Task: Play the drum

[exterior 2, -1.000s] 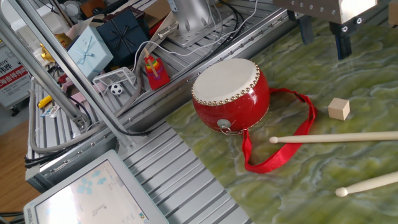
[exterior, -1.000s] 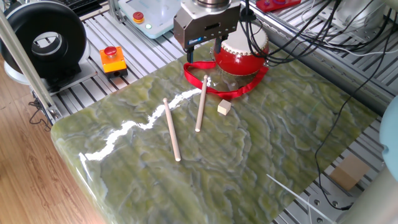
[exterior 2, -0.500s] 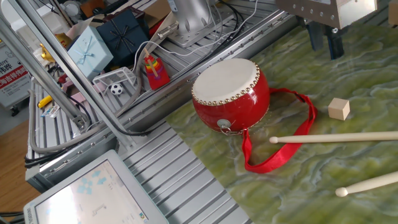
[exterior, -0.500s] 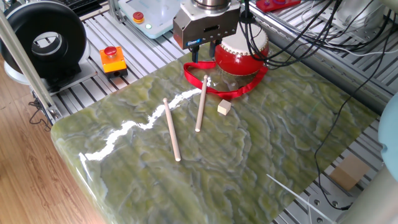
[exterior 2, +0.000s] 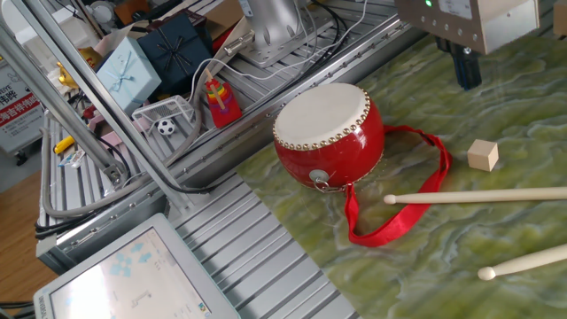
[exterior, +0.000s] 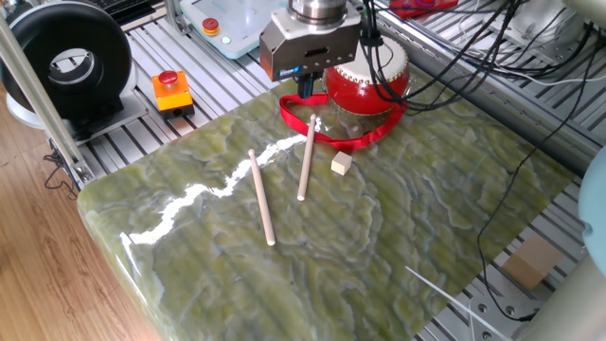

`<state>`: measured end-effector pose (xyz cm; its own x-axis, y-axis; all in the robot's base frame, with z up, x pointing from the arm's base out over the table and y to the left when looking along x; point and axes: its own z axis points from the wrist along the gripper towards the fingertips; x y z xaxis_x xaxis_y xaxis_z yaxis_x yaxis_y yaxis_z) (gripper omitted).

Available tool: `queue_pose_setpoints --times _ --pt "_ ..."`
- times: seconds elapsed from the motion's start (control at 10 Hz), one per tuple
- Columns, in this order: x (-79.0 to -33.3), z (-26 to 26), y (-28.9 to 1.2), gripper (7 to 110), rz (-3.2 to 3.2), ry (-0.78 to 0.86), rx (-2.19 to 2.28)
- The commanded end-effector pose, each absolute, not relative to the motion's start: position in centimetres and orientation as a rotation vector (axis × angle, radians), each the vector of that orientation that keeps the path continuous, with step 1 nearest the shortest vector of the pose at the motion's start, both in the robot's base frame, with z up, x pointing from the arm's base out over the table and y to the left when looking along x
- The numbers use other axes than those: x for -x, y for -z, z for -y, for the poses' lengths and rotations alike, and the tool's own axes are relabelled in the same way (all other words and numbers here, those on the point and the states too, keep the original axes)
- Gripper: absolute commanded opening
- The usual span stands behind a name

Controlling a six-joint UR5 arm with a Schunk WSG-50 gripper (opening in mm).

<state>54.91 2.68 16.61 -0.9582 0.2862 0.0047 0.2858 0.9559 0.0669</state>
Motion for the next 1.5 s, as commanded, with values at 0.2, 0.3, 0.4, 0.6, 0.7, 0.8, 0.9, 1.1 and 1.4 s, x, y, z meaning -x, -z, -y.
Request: queue_pose_setpoints --times 0.2,0.3,0.4,0.6,0.7,0.8,0.9,1.1,1.4 --pt "-54.6 -4.8 -13.5 7 -3.041 -0.130 -0.522" --pt "-54.4 -5.1 -13.3 7 -3.040 -0.126 -0.527" --pt "-53.8 -4.8 -13.2 7 -3.059 -0.100 -0.524" --pt "-52.3 -4.2 -12.6 7 -3.093 0.004 -0.504" --pt "-51.4 -5.0 -12.2 7 -3.108 0.004 -0.519" --pt "-51.2 -4.8 -11.9 7 -3.105 0.030 -0.508" --pt "-51.1 -4.3 -11.7 7 -3.111 0.045 -0.483" --pt "-50.8 -4.5 -11.4 7 -3.124 0.003 -0.460" --pt "-51.7 -4.5 -11.3 7 -3.088 -0.025 -0.479"
